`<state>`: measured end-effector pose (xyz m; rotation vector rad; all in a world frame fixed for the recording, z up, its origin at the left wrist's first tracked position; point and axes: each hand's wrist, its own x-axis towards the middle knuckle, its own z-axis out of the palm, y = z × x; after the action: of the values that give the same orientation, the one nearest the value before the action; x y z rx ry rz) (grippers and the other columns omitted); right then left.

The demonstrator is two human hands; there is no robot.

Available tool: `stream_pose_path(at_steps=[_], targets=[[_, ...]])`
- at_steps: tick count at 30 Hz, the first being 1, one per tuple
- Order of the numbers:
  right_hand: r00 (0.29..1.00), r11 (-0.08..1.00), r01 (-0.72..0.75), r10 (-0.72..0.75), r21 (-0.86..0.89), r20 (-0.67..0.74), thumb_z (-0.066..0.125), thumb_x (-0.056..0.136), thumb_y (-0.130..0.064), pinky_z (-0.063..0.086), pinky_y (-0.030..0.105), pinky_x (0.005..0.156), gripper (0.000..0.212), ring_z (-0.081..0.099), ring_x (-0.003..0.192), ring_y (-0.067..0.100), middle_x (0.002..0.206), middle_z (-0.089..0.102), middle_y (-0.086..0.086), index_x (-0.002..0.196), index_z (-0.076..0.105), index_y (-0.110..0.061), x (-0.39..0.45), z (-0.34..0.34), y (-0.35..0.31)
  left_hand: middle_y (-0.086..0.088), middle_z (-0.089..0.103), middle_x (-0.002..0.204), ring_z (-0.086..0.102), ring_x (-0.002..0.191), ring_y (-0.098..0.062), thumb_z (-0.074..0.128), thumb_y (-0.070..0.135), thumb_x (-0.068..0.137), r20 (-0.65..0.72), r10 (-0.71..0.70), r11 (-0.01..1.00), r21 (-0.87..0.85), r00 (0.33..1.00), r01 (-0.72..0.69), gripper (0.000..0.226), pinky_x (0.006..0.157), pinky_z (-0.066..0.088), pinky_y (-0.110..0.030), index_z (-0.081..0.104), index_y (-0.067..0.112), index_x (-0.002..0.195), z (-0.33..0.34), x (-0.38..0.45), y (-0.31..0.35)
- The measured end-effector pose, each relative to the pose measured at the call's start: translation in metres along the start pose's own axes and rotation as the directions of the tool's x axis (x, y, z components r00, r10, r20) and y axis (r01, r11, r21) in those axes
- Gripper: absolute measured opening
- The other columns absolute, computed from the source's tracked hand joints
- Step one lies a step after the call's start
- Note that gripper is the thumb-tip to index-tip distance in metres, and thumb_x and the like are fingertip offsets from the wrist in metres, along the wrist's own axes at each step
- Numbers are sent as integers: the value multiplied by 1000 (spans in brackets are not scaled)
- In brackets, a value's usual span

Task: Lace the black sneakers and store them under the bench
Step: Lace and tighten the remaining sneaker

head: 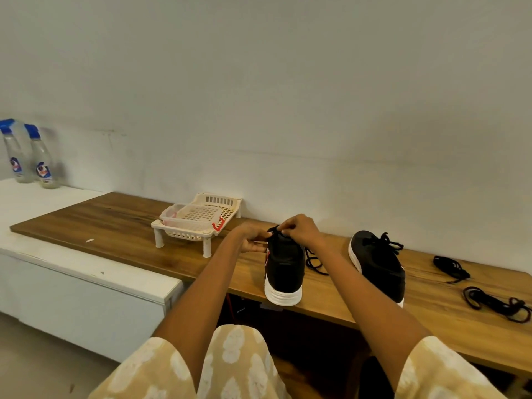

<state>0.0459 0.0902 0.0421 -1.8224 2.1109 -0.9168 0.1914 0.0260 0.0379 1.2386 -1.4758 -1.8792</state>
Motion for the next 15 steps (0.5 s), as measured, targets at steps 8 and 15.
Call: stream_pose_path(at_steps=[8,15], targets=[[999,999,-13,15,42,-51,62,85,-11,50,30,75,18,63,92,21,98,68,7,102,58,-12,-1,14,-1,-13,64,96,64,87,-22,57,-1,90,73,108,991,75,991,-114,21,80,54,-35,59,-3,110,-5,3,-4],[999,1000,25,-24,8,-47,62,84,-9,36,17,55,17,53,77,16,85,58,0,93,48,-15,1,10,-2,-13,64,98,65,90,-24,58,-1,89,139,129,985,96,982,-143,12,75,57,-33,61,0,101,-12,10,-5]])
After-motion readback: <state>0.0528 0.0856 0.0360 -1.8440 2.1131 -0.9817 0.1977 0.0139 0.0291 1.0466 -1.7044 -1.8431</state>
